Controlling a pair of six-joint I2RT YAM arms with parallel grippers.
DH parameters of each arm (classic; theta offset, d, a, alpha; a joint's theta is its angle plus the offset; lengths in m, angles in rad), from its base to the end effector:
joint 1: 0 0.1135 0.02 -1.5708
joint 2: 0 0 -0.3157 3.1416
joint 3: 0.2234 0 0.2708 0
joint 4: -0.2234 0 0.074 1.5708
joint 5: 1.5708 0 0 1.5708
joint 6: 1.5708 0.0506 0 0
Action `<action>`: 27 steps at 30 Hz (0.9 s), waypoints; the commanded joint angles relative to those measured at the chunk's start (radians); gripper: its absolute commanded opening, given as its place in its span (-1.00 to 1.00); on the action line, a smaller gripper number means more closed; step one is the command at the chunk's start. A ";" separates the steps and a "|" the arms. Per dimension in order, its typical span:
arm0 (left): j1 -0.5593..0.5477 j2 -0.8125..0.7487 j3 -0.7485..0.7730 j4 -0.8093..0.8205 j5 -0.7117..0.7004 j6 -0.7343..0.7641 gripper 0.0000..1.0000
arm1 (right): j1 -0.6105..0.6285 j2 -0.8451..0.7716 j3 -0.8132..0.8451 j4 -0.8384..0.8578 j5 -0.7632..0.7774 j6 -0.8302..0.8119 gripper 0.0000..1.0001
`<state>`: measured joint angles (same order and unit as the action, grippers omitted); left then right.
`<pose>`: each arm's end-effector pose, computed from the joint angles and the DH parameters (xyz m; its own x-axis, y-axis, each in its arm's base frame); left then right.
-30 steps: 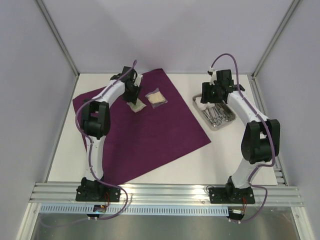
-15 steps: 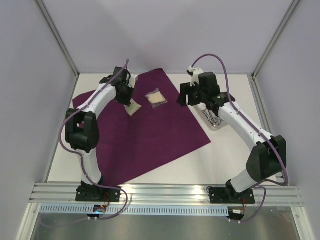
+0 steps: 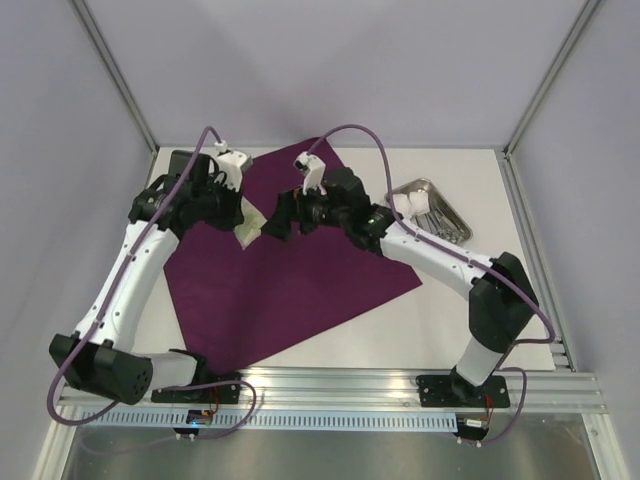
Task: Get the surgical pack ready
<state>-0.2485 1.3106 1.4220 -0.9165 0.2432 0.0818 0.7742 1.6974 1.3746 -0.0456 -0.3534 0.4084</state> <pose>0.2683 -0.0806 0.4188 -0.6637 0.2502 -0.7049 0.4562 0.8822 -0.1164 0.3042 0.3220 0.3561 -0.5885 -0.0543 -0.8067 -0.7116 0.5085 0.4849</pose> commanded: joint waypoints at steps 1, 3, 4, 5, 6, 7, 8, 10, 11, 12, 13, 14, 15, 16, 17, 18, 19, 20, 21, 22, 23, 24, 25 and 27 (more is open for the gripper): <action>-0.005 -0.095 -0.038 -0.051 0.033 0.055 -1.00 | 0.065 0.033 0.072 0.142 -0.022 0.072 0.86; -0.005 -0.141 -0.057 -0.064 0.042 0.064 -1.00 | 0.094 0.057 0.096 0.122 -0.021 0.081 0.74; -0.005 -0.151 -0.064 -0.070 0.047 0.064 -1.00 | 0.102 0.082 0.118 0.119 -0.031 0.095 0.68; -0.005 -0.161 -0.066 -0.077 0.050 0.064 -1.00 | 0.109 0.091 0.126 0.116 -0.042 0.099 0.64; -0.005 -0.177 -0.069 -0.081 0.053 0.067 -1.00 | 0.114 0.096 0.132 0.113 -0.044 0.105 0.50; -0.005 -0.185 -0.072 -0.085 0.057 0.064 -1.00 | 0.120 0.102 0.132 0.115 -0.044 0.107 0.41; -0.005 -0.197 -0.075 -0.085 0.059 0.064 -1.00 | 0.120 0.102 0.130 0.115 -0.041 0.110 0.20; -0.005 -0.206 -0.078 -0.090 0.061 0.062 -1.00 | 0.120 0.099 0.127 0.116 -0.044 0.116 -0.09; -0.005 -0.209 -0.078 -0.094 0.059 0.064 -1.00 | 0.120 0.096 0.124 0.113 -0.041 0.116 -0.34; -0.005 -0.211 -0.078 -0.096 0.059 0.064 -1.00 | 0.120 0.093 0.123 0.113 -0.041 0.116 -0.46; -0.005 -0.212 -0.077 -0.104 0.057 0.065 -1.00 | 0.120 0.093 0.121 0.110 -0.038 0.116 -0.58; -0.005 -0.217 -0.078 -0.105 0.056 0.067 -1.00 | 0.120 0.088 0.118 0.107 -0.038 0.116 -0.75; -0.005 -0.218 -0.078 -0.111 0.054 0.067 -0.86 | 0.120 0.085 0.116 0.107 -0.039 0.115 -0.84; -0.005 -0.221 -0.075 -0.120 0.054 0.073 -0.60 | 0.120 0.081 0.113 0.107 -0.041 0.116 -0.92; -0.005 -0.228 -0.074 -0.125 0.050 0.075 -0.22 | 0.117 0.071 0.100 0.108 -0.042 0.121 -0.99; -0.005 -0.232 -0.069 -0.136 0.045 0.073 0.58 | 0.108 0.062 0.089 0.112 -0.042 0.125 -0.99; -0.005 -0.234 -0.063 -0.151 0.035 0.073 0.96 | 0.100 0.051 0.072 0.116 -0.041 0.135 -0.99; -0.005 -0.238 -0.057 -0.162 0.007 0.067 1.00 | 0.088 0.019 0.029 0.128 -0.033 0.167 -0.99; -0.005 -0.240 -0.038 -0.174 -0.014 0.064 1.00 | 0.048 -0.001 -0.006 0.138 -0.029 0.184 -0.99; -0.005 -0.244 -0.028 -0.195 -0.060 0.065 1.00 | 0.022 -0.024 -0.044 0.151 -0.024 0.208 -0.99; -0.005 -0.247 -0.020 -0.203 -0.080 0.072 1.00 | -0.008 -0.054 -0.133 0.167 0.000 0.245 -0.99; -0.005 -0.252 -0.014 -0.209 -0.100 0.073 1.00 | -0.041 -0.111 -0.176 0.165 0.019 0.268 -0.99; -0.005 -0.258 -0.015 -0.216 -0.117 0.078 1.00 | -0.118 -0.146 -0.216 0.158 0.040 0.291 -0.99; -0.005 -0.280 -0.035 -0.214 -0.159 0.090 1.00 | -0.214 -0.244 -0.359 0.135 0.088 0.371 -0.99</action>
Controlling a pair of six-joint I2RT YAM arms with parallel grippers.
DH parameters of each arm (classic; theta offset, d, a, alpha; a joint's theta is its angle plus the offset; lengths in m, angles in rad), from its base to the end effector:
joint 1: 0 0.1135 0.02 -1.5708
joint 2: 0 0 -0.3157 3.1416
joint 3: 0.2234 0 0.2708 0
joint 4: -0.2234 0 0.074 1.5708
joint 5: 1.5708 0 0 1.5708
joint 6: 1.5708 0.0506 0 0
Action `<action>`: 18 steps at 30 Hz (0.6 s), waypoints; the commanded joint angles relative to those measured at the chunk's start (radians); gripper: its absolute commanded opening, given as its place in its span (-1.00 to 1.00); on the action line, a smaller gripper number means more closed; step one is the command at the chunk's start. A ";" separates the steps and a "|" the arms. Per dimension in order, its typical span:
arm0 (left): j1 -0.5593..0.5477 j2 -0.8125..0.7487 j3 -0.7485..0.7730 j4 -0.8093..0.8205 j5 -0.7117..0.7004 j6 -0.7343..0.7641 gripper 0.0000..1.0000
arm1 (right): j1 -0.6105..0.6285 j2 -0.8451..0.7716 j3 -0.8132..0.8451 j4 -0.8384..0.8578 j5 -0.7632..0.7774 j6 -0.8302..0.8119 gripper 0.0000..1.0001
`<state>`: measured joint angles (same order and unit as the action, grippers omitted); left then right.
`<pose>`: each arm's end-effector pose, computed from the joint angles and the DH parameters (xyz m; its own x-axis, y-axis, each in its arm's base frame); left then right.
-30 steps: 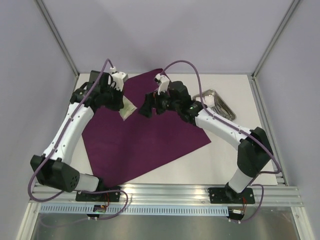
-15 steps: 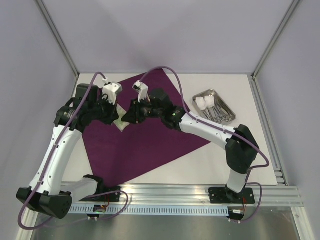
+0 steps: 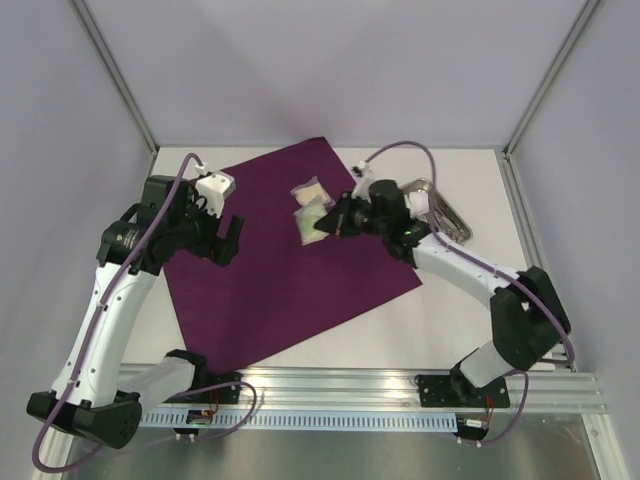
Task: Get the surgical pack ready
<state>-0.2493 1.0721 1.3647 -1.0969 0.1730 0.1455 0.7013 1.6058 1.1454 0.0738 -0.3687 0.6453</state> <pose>0.1824 -0.0554 0.4352 -0.6387 0.3100 -0.7043 0.4562 0.8896 -0.0221 0.2988 0.2762 0.3197 -0.7455 0.1047 -0.6582 -0.5113 0.5436 0.6656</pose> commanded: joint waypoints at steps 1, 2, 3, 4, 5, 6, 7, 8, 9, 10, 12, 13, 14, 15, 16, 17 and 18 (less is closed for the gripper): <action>-0.004 -0.056 0.011 -0.034 -0.102 0.031 1.00 | -0.246 -0.187 -0.189 0.026 0.131 0.161 -0.99; -0.004 -0.063 -0.010 -0.031 -0.107 0.029 1.00 | -0.351 -0.249 -0.288 0.037 0.145 0.207 -0.99; -0.004 -0.067 -0.022 -0.028 -0.107 0.028 1.00 | -0.352 -0.250 -0.341 0.044 0.164 0.226 -0.99; -0.004 -0.076 -0.033 -0.018 -0.104 0.028 1.00 | -0.446 -0.297 -0.380 0.058 0.198 0.241 -0.99; -0.004 -0.080 -0.042 -0.015 -0.102 0.026 1.00 | -0.488 -0.319 -0.410 0.063 0.215 0.249 -0.99; -0.004 -0.081 -0.058 -0.008 -0.102 0.022 1.00 | -0.559 -0.346 -0.461 0.064 0.234 0.273 -0.99; -0.004 -0.080 -0.064 -0.003 -0.102 0.020 1.00 | -0.589 -0.356 -0.478 0.073 0.269 0.280 -0.99; -0.004 -0.080 -0.070 -0.001 -0.104 0.019 1.00 | -0.614 -0.362 -0.495 0.084 0.290 0.286 -0.99; -0.004 -0.080 -0.079 0.003 -0.102 0.017 1.00 | -0.650 -0.365 -0.504 0.093 0.312 0.292 -0.99; -0.004 -0.075 -0.085 0.011 -0.099 0.014 1.00 | -0.661 -0.362 -0.512 0.109 0.354 0.298 -0.99; -0.004 -0.066 -0.093 0.020 -0.096 0.014 1.00 | -0.683 -0.343 -0.498 0.115 0.419 0.300 -0.99; -0.004 -0.063 -0.095 0.023 -0.099 0.014 1.00 | -0.686 -0.333 -0.493 0.113 0.474 0.306 -0.99; -0.004 -0.061 -0.096 0.028 -0.101 0.014 1.00 | -0.689 -0.293 -0.489 0.125 0.490 0.310 -0.99; -0.004 -0.057 -0.099 0.034 -0.099 0.016 1.00 | -0.691 -0.268 -0.480 0.133 0.499 0.315 -0.99; -0.004 -0.051 -0.101 0.037 -0.101 0.017 1.00 | -0.691 -0.242 -0.469 0.151 0.495 0.321 -0.99; -0.004 -0.047 -0.102 0.040 -0.102 0.020 1.00 | -0.691 -0.186 -0.442 0.159 0.485 0.324 -0.99; -0.004 -0.043 -0.104 0.045 -0.104 0.022 1.00 | -0.691 -0.161 -0.426 0.158 0.479 0.333 -0.99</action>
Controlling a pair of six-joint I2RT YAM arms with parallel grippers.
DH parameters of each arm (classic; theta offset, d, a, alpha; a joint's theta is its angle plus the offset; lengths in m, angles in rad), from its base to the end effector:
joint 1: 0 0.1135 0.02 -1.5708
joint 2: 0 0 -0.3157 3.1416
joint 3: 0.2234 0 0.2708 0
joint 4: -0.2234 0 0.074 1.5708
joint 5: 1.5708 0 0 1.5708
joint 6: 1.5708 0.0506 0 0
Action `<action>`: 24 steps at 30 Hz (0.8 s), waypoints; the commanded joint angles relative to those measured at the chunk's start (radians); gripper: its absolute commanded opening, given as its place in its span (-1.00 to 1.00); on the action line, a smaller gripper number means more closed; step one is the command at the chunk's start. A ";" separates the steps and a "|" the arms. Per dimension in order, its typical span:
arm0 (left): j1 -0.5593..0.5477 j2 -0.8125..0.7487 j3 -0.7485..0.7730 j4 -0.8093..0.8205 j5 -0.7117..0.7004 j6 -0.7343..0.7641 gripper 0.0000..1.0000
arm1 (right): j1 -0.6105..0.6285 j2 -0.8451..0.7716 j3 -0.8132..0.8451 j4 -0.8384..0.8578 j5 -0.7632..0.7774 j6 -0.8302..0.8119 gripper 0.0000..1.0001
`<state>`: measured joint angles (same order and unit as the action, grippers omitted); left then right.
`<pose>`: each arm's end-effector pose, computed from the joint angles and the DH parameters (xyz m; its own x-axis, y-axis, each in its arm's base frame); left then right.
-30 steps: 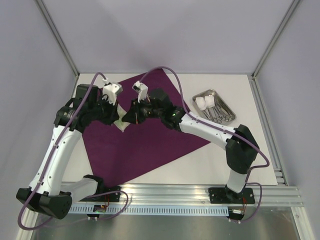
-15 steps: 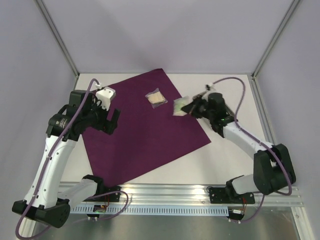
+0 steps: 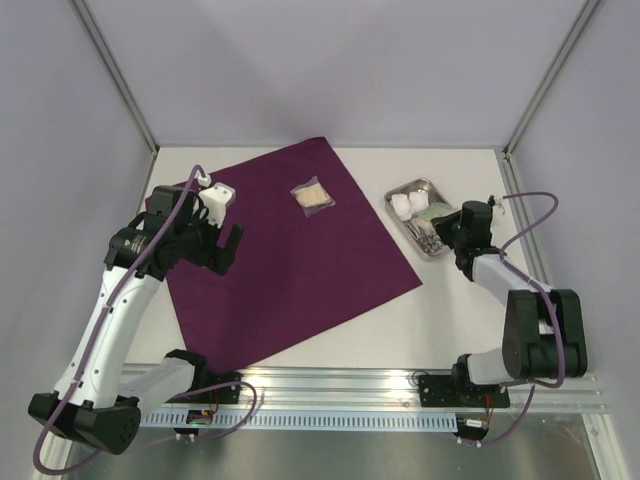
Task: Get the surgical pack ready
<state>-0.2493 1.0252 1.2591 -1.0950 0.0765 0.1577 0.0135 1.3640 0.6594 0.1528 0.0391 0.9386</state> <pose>0.1737 -0.0482 0.4085 -0.6798 0.3347 -0.6526 0.4061 0.9127 0.0451 0.3013 0.0021 0.2318 -0.2938 0.8022 -0.5197 0.4346 0.5964 0.6749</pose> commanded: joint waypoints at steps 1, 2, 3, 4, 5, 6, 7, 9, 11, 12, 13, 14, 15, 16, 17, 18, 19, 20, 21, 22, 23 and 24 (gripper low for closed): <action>-0.004 0.010 0.000 0.044 -0.012 0.011 1.00 | -0.001 0.105 0.069 0.088 0.062 0.051 -0.99; -0.004 0.015 -0.001 0.047 -0.014 0.013 1.00 | -0.003 0.124 0.077 0.091 0.065 0.086 -0.99; -0.004 0.021 -0.003 0.053 -0.017 0.017 1.00 | -0.001 0.151 0.072 0.099 0.070 0.106 -0.99; -0.004 0.026 -0.004 0.056 -0.018 0.019 1.00 | -0.003 0.161 0.066 0.129 0.088 0.126 -0.99; -0.004 0.029 -0.006 0.060 -0.018 0.020 1.00 | -0.003 0.168 0.048 0.154 0.094 0.159 -0.99; -0.004 0.032 -0.006 0.066 -0.018 0.022 1.00 | -0.003 0.190 0.040 0.184 0.093 0.167 -0.99; -0.004 0.039 -0.007 0.069 -0.018 0.022 1.00 | -0.003 0.201 0.040 0.224 0.082 0.173 -0.99; -0.004 0.047 -0.009 0.076 -0.017 0.025 1.00 | -0.003 0.228 0.061 0.231 0.064 0.174 -0.99; -0.004 0.058 -0.010 0.078 -0.015 0.023 1.00 | -0.003 0.262 0.068 0.237 0.051 0.174 -0.99; -0.004 0.059 -0.010 0.080 -0.012 0.025 1.00 | -0.003 0.271 0.069 0.238 0.050 0.174 -0.99; -0.004 0.064 -0.010 0.081 -0.012 0.026 1.00 | -0.001 0.291 0.071 0.238 0.048 0.174 -0.99; -0.004 0.064 -0.007 0.081 -0.012 0.026 1.00 | -0.001 0.299 0.072 0.234 0.045 0.175 -0.99; -0.004 0.067 -0.006 0.081 -0.012 0.028 1.00 | -0.003 0.308 0.074 0.229 0.044 0.177 -0.99; -0.004 0.068 -0.003 0.081 -0.017 0.028 1.00 | -0.003 0.319 0.077 0.222 0.033 0.178 -0.99; -0.004 0.070 0.003 0.078 -0.017 0.029 1.00 | -0.003 0.322 0.078 0.222 0.022 0.178 -0.96; -0.004 0.070 0.006 0.076 -0.017 0.031 1.00 | -0.003 0.322 0.078 0.223 0.013 0.177 -0.85; -0.004 0.070 0.008 0.073 -0.015 0.029 1.00 | -0.003 0.311 0.075 0.234 -0.007 0.171 -0.57; -0.004 0.069 0.011 0.070 -0.015 0.031 1.00 | -0.003 0.302 0.075 0.235 -0.014 0.163 -0.38; -0.004 0.065 0.011 0.070 -0.012 0.031 1.00 | -0.003 0.293 0.077 0.214 -0.018 0.152 -0.16; -0.004 0.064 0.011 0.070 -0.009 0.031 1.00 | -0.003 0.278 0.085 0.193 -0.016 0.129 -0.11; -0.004 0.064 0.010 0.072 -0.009 0.029 1.00 | -0.003 0.250 0.092 0.164 -0.016 0.120 -0.07; -0.004 0.064 0.011 0.072 -0.011 0.029 1.00 | -0.003 0.230 0.095 0.102 -0.005 0.115 0.01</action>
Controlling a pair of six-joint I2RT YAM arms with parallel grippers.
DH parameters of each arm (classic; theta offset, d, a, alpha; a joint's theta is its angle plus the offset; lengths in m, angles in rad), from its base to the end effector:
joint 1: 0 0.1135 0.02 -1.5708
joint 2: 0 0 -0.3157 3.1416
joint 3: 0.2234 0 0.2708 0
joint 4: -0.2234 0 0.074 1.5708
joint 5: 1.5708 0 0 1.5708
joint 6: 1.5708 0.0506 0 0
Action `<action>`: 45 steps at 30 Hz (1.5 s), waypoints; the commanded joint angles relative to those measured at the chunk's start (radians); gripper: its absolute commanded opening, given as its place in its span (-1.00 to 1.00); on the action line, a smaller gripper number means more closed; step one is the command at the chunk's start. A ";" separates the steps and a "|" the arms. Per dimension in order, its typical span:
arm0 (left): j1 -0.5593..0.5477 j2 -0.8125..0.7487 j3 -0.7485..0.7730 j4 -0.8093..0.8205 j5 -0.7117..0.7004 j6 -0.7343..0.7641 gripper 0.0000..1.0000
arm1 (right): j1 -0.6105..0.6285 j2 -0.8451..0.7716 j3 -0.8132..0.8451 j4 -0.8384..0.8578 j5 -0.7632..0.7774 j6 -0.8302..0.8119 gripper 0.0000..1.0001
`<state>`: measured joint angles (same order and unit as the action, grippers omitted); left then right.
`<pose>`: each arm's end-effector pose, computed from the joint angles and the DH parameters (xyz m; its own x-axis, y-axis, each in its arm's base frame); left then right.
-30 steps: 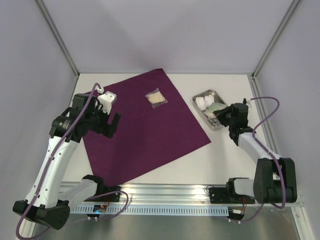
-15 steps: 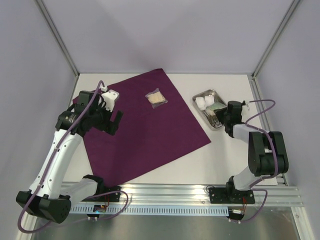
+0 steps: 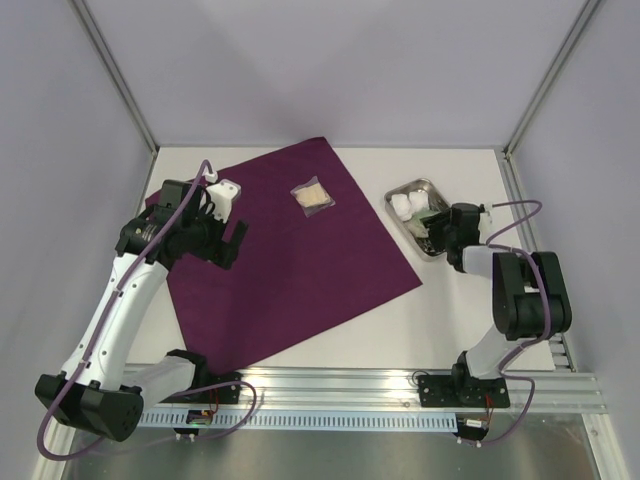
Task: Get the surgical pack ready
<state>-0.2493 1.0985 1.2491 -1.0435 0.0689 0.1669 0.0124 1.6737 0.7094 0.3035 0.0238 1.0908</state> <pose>0.1993 -0.0543 0.3966 -0.6965 0.3484 -0.6274 0.4094 0.9109 0.0513 0.3506 0.0031 0.1683 -0.2777 0.8834 -0.3775 0.5473 0.4685 0.6935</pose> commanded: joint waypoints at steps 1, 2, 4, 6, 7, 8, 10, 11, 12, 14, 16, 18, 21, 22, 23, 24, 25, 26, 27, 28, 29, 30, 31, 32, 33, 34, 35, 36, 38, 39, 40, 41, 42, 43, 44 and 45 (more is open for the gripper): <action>-0.004 -0.009 0.024 0.020 -0.006 0.025 1.00 | -0.002 -0.097 0.048 -0.070 0.016 -0.049 0.07; -0.004 -0.009 0.029 0.017 -0.009 0.025 1.00 | 0.000 -0.138 0.048 -0.093 0.024 -0.054 0.13; -0.004 -0.011 0.042 0.013 -0.009 0.026 1.00 | -0.002 -0.176 0.048 -0.171 0.057 -0.061 0.27; -0.004 -0.014 0.052 0.008 0.003 0.028 1.00 | -0.002 -0.230 0.051 -0.236 0.070 -0.072 0.36; -0.004 -0.015 0.059 0.007 0.005 0.028 1.00 | -0.002 -0.248 0.055 -0.259 0.073 -0.074 0.37; -0.004 -0.019 0.061 0.004 0.009 0.029 1.00 | -0.002 -0.264 0.059 -0.283 0.076 -0.077 0.39; -0.004 -0.020 0.067 0.003 0.015 0.029 1.00 | -0.002 -0.313 0.071 -0.360 0.094 -0.085 0.42; -0.004 -0.020 0.067 0.002 0.016 0.026 1.00 | -0.002 -0.330 0.074 -0.377 0.100 -0.086 0.42; -0.004 -0.019 0.069 0.003 0.019 0.026 1.00 | -0.002 -0.362 0.073 -0.383 0.117 -0.106 0.42; -0.004 -0.019 0.062 0.007 0.020 0.025 1.00 | 0.003 -0.373 0.076 -0.374 0.134 -0.144 0.40; -0.004 -0.017 0.056 0.013 0.022 0.025 1.00 | -0.002 -0.320 0.105 -0.339 0.094 -0.206 0.31; -0.004 -0.014 0.052 0.016 0.020 0.023 1.00 | -0.002 -0.257 0.157 -0.349 0.017 -0.250 0.11; -0.004 -0.008 0.033 0.030 0.016 0.022 1.00 | -0.002 -0.145 0.255 -0.341 -0.103 -0.302 -0.17; -0.004 -0.005 0.023 0.031 0.014 0.019 1.00 | 0.007 -0.137 0.281 -0.327 -0.116 -0.333 -0.19; -0.004 0.001 0.016 0.034 0.009 0.016 1.00 | 0.050 -0.128 0.298 -0.316 -0.111 -0.360 -0.19; -0.004 0.001 0.012 0.034 0.003 0.016 1.00 | 0.079 -0.117 0.329 -0.320 -0.093 -0.393 -0.16; -0.004 0.004 -0.002 0.039 -0.001 0.013 1.00 | 0.108 -0.102 0.366 -0.334 -0.093 -0.486 -0.14; -0.002 0.006 -0.008 0.048 -0.006 0.014 1.00 | 0.162 -0.036 0.468 -0.354 -0.104 -0.530 -0.11; -0.002 0.009 -0.019 0.053 -0.020 0.013 1.00 | 0.182 0.006 0.528 -0.413 -0.163 -0.584 -0.06; -0.002 0.009 -0.023 0.059 -0.027 0.011 1.00 | 0.220 0.061 0.592 -0.456 -0.194 -0.662 -0.02; -0.002 0.009 -0.028 0.059 -0.035 0.010 1.00 | 0.241 0.111 0.742 -0.504 -0.220 -0.707 0.00; -0.001 0.009 -0.031 0.062 -0.044 0.010 1.00 | 0.257 0.217 0.809 -0.594 -0.252 -0.739 0.09; 0.001 0.006 -0.040 0.063 -0.046 0.010 1.00 | 0.289 0.266 0.884 -0.633 -0.255 -0.768 0.11; 0.001 0.001 -0.045 0.063 -0.047 0.010 1.00 | 0.302 0.315 1.006 -0.668 -0.265 -0.825 0.12; 0.002 0.000 -0.050 0.066 -0.049 0.013 1.00 | 0.313 0.419 1.075 -0.726 -0.290 -0.844 0.13; 0.004 0.000 -0.057 0.068 -0.050 0.013 1.00 | 0.322 0.467 1.135 -0.757 -0.301 -0.858 0.14; 0.004 -0.002 -0.060 0.066 -0.053 0.014 1.00 | 0.337 0.521 1.259 -0.812 -0.306 -0.870 0.15; 0.007 0.000 -0.062 0.066 -0.055 0.013 1.00 | 0.343 0.600 1.309 -0.831 -0.323 -0.873 0.16; 0.008 0.004 -0.065 0.068 -0.052 0.013 1.00 | 0.362 0.676 1.398 -0.856 -0.356 -0.864 0.20; 0.008 0.004 -0.065 0.071 -0.052 0.014 1.00 | 0.366 0.733 1.458 -0.854 -0.372 -0.859 0.22; 0.008 0.006 -0.066 0.071 -0.047 0.013 1.00 | 0.373 0.756 1.485 -0.851 -0.380 -0.850 0.25; 0.008 0.009 -0.063 0.069 -0.044 0.013 1.00 | 0.376 0.776 1.506 -0.847 -0.372 -0.839 0.26; 0.008 0.011 -0.063 0.069 -0.043 0.013 1.00 | 0.377 0.796 1.525 -0.839 -0.371 -0.821 0.26; 0.008 0.011 -0.063 0.069 -0.041 0.011 1.00 | 0.377 0.819 1.529 -0.830 -0.367 -0.803 0.26; 0.008 0.011 -0.063 0.069 -0.040 0.011 1.00 | 0.377 0.831 1.529 -0.816 -0.369 -0.787 0.26; 0.008 0.011 -0.063 0.069 -0.040 0.013 1.00 | 0.377 0.840 1.529 -0.811 -0.374 -0.775 0.26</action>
<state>-0.2462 1.1091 1.1809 -1.0004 0.0246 0.1703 0.3923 2.4973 2.1742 -0.4870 -0.3176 0.2874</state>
